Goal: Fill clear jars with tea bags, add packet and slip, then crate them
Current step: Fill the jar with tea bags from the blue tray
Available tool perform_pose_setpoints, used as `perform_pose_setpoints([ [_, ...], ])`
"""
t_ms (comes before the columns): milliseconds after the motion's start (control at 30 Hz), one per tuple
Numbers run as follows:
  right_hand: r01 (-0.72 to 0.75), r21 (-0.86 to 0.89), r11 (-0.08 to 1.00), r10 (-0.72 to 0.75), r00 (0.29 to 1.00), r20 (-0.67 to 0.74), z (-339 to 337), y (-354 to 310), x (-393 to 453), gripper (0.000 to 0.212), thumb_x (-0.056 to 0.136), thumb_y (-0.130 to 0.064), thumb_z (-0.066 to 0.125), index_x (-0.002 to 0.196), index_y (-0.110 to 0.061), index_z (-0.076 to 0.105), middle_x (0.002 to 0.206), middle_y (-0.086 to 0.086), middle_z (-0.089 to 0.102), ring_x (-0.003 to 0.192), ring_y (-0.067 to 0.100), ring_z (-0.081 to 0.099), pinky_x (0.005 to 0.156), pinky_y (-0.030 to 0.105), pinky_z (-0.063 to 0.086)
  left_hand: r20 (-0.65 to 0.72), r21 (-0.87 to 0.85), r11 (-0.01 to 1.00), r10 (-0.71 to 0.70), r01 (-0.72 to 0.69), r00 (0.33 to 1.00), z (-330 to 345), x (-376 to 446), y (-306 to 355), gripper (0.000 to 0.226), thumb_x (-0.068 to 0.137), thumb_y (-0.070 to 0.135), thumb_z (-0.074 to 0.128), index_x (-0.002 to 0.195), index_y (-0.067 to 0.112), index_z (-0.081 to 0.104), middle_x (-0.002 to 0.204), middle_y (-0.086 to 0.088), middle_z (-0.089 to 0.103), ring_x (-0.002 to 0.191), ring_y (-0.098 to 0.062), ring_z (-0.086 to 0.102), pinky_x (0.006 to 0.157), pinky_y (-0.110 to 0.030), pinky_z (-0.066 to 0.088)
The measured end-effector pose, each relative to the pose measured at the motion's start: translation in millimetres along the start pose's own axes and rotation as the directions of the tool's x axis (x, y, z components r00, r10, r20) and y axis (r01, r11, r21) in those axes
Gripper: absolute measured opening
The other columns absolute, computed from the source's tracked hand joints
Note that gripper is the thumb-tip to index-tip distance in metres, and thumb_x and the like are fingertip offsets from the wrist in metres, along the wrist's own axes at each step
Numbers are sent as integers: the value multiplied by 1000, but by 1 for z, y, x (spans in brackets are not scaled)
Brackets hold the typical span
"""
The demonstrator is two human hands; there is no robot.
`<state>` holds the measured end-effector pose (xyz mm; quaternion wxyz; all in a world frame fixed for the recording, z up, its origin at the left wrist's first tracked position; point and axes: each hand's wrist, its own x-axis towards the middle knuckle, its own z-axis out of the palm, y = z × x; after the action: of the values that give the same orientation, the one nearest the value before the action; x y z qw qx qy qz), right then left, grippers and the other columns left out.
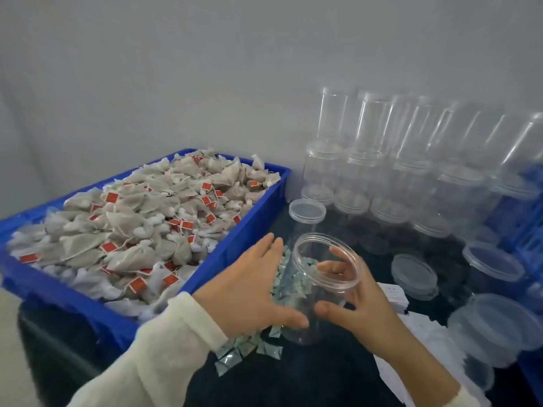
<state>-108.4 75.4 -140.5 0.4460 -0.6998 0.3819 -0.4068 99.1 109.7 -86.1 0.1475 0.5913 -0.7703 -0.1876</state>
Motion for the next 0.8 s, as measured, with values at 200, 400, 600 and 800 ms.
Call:
perform_pose_setpoints([
  [200, -45, -93, 995, 51, 997, 66, 14, -1, 9, 94, 42, -77, 79, 124, -59, 34, 116, -34, 53, 115, -8, 52, 95, 20, 44, -301, 158, 969, -138, 192, 944, -100, 11, -47, 55, 90, 43, 60, 140, 25, 47, 143, 4, 48, 127, -13, 46, 101, -25, 32],
  [400, -55, -128, 990, 72, 989, 132, 29, 3, 9, 88, 48, -67, 85, 119, -71, 33, 119, -34, 52, 115, -13, 49, 90, 15, 42, -152, 393, 870, -258, 297, 954, -88, 46, -107, 42, 93, 19, 59, 134, 28, 54, 137, 3, 55, 122, -17, 53, 104, -32, 41],
  [600, -47, -139, 989, 70, 985, 159, 35, 6, 6, 93, 49, -64, 87, 124, -68, 33, 124, -36, 50, 117, -13, 49, 93, 19, 41, 78, 474, 859, -258, 192, 963, -48, 73, -123, 44, 88, 12, 59, 126, 34, 60, 121, 4, 62, 100, -17, 61, 86, -29, 49],
  [800, -78, -139, 987, 97, 985, 141, 30, 7, -2, 97, 48, -61, 88, 128, -64, 33, 124, -32, 53, 119, -9, 50, 97, 19, 40, 94, 622, 759, -316, 192, 944, -24, 85, -134, 21, 96, 14, 47, 112, 11, 61, 114, -10, 65, 101, -26, 63, 87, -33, 49],
])
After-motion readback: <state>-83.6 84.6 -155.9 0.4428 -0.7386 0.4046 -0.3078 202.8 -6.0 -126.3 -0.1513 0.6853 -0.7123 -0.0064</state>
